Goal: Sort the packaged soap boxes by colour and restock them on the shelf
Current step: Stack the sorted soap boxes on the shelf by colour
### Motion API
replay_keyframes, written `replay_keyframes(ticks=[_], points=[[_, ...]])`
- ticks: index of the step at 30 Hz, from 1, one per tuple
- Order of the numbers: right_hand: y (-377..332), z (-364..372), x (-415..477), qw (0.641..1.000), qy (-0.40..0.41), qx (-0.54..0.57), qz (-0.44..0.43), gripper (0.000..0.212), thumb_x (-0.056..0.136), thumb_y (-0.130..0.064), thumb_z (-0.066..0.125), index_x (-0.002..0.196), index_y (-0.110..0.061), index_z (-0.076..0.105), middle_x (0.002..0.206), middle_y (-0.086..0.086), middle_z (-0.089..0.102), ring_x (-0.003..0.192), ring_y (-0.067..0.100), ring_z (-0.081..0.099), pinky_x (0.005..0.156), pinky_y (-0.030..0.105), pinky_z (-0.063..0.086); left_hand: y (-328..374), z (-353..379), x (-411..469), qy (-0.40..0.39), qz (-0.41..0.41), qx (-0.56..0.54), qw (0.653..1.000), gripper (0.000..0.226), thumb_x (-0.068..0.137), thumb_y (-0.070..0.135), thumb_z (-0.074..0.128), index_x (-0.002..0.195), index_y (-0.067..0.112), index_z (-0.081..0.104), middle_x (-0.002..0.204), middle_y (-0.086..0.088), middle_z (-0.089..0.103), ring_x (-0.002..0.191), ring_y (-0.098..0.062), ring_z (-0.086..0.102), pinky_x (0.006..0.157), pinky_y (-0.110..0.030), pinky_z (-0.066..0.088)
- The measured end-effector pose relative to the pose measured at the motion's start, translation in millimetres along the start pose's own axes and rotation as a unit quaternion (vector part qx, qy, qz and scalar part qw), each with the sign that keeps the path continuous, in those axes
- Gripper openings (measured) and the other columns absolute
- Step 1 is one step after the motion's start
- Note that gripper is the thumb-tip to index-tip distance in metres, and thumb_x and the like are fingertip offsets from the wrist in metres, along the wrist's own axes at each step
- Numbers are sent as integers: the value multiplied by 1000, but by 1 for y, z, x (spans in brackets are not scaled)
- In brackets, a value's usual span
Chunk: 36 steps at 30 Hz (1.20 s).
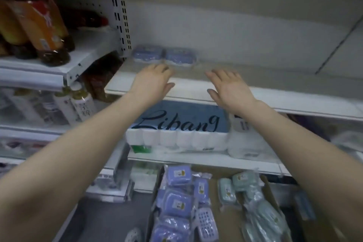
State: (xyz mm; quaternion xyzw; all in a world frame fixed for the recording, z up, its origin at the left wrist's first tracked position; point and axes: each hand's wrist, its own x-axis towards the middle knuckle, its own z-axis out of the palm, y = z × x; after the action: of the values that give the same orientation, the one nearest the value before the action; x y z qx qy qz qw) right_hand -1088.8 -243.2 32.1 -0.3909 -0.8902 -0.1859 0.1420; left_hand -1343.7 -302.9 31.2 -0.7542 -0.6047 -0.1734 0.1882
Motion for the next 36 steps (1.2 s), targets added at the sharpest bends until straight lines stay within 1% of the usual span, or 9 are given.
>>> replay_keyframes(ticks=[4, 8, 13, 16, 19, 23, 26, 32, 36], points=[[-8, -1, -70, 999, -16, 32, 1, 55, 92, -37, 41, 138, -8, 48, 129, 17, 56, 115, 38, 54, 98, 48, 40, 45, 8, -49, -4, 15, -41, 999, 41, 91, 31, 60, 126, 9, 59, 121, -15, 60, 106, -39, 56, 88, -46, 47], [-22, 26, -143, 998, -18, 57, 11, 52, 92, -33, 49, 138, -7, 50, 127, 17, 57, 116, 37, 53, 97, 48, 40, 89, 38, -101, -31, 8, -67, 997, 42, 90, 30, 62, 125, 8, 60, 121, -15, 61, 108, -38, 56, 89, -46, 48], [-52, 81, -229, 984, -111, 126, 64, 56, 90, -36, 42, 137, -7, 52, 126, 16, 59, 114, 37, 55, 98, 48, 42, 134, 89, -166, -115, 3, -125, 985, 42, 86, 30, 68, 123, 12, 62, 120, -12, 62, 108, -35, 57, 89, -43, 49], [-72, 120, -276, 964, -179, 160, 114, 56, 86, -34, 47, 135, -6, 54, 123, 17, 61, 109, 38, 59, 93, 48, 48, 149, 130, -204, -168, 15, -147, 975, 42, 79, 27, 75, 117, 12, 65, 113, -11, 64, 101, -35, 61, 82, -40, 52], [-91, 157, -314, 929, -265, 189, 177, 60, 84, -33, 45, 135, -3, 52, 125, 19, 59, 109, 39, 58, 89, 46, 49, 159, 177, -239, -221, 27, -171, 960, 48, 72, 25, 81, 116, 12, 66, 115, -12, 64, 104, -35, 61, 82, -43, 56], [-111, 216, -354, 855, -389, 227, 257, 69, 90, -27, 62, 150, -10, 31, 140, 19, 43, 121, 39, 49, 94, 44, 47, 166, 234, -277, -280, 30, -188, 941, 55, 69, 22, 83, 119, 11, 64, 122, -15, 61, 113, -38, 58, 85, -48, 55], [-126, 267, -377, 809, -453, 220, 303, 76, 92, -36, 60, 153, -15, 20, 142, 17, 40, 122, 37, 48, 96, 45, 44, 168, 270, -298, -309, 41, -180, 933, 58, 66, 21, 86, 119, 9, 66, 125, -19, 61, 115, -42, 58, 92, -51, 50], [-150, 352, -395, 715, -490, 270, 418, 75, 90, -34, 64, 150, -14, 23, 137, 20, 46, 122, 39, 48, 100, 42, 42, 161, 312, -319, -275, 62, -186, 941, 36, 73, 13, 77, 108, 11, 69, 122, -16, 60, 115, -39, 55, 100, -45, 43], [-160, 383, -400, 694, -489, 270, 454, 60, 93, -33, 59, 143, -15, 31, 127, 19, 55, 114, 40, 53, 97, 45, 46, 159, 317, -318, -247, 68, -179, 950, 21, 82, 10, 64, 102, 12, 69, 122, -14, 60, 115, -37, 53, 101, -43, 38]])
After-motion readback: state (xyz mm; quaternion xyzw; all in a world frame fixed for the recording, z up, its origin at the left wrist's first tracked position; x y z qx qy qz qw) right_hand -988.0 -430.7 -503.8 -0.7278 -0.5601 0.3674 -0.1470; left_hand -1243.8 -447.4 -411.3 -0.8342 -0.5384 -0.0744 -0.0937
